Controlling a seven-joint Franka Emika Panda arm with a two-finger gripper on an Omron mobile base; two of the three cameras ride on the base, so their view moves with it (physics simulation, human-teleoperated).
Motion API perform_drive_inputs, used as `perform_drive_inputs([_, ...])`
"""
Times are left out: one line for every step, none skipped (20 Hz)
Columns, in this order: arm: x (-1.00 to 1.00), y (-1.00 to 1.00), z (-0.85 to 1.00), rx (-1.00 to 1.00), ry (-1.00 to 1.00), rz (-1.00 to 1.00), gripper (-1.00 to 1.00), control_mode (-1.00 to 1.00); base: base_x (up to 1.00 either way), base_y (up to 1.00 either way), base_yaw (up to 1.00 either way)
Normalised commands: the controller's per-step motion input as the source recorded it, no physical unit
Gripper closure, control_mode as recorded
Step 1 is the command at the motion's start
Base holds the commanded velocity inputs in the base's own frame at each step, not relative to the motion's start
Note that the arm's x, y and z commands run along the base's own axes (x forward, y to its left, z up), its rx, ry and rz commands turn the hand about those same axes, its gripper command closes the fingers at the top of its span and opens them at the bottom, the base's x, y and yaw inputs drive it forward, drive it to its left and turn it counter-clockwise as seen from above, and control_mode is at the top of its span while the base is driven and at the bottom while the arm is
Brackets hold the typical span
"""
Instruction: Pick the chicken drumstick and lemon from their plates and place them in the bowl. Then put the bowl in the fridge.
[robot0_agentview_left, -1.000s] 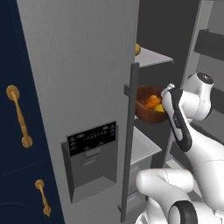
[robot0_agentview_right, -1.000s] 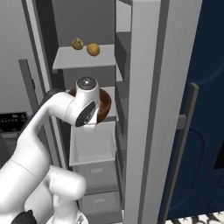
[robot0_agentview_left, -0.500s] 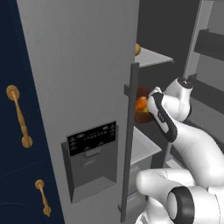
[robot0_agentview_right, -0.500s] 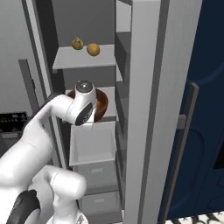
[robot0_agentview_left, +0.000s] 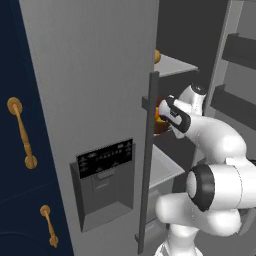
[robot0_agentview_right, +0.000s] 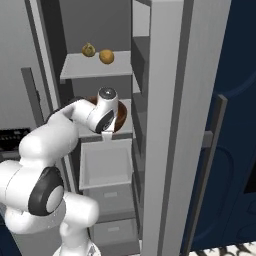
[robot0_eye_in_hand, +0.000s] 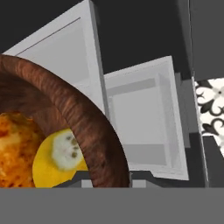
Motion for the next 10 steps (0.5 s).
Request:
perform_drive_inputs([0.74, 0.0, -0.16, 0.0, 0.0, 0.0, 1.0, -1.0, 0.0, 0.0, 0.0])
perform_drive_inputs([0.82, 0.0, -0.24, 0.0, 0.0, 0.0, 1.0, -1.0, 0.0, 0.0, 0.0])
perform_drive_inputs([0.76, 0.01, -0.31, 0.0, 0.0, 0.0, 1.0, -1.0, 0.0, 0.0, 0.0])
perform_drive_inputs([0.68, 0.09, -0.41, 0.0, 0.0, 0.0, 1.0, -1.0, 0.0, 0.0, 0.0])
perform_drive_inputs([0.59, 0.06, -0.41, 0.0, 0.0, 0.0, 1.0, -1.0, 0.0, 0.0, 0.0])
perform_drive_inputs([0.52, 0.07, -0.42, 0.0, 0.0, 0.0, 1.0, -1.0, 0.0, 0.0, 0.0])
perform_drive_inputs([0.41, 0.03, -0.43, 0.0, 0.0, 0.0, 1.0, -1.0, 0.0, 0.0, 0.0])
perform_drive_inputs([0.27, 0.01, -0.49, 0.0, 0.0, 0.01, 1.0, -1.0, 0.0, 0.0, 0.0])
perform_drive_inputs([0.29, 0.11, -0.52, 0.0, 0.0, 0.01, 1.0, -1.0, 0.0, 0.0, 0.0])
perform_drive_inputs([0.34, 0.19, -0.54, 0.0, 0.0, 0.01, 1.0, -1.0, 0.0, 0.0, 0.0])
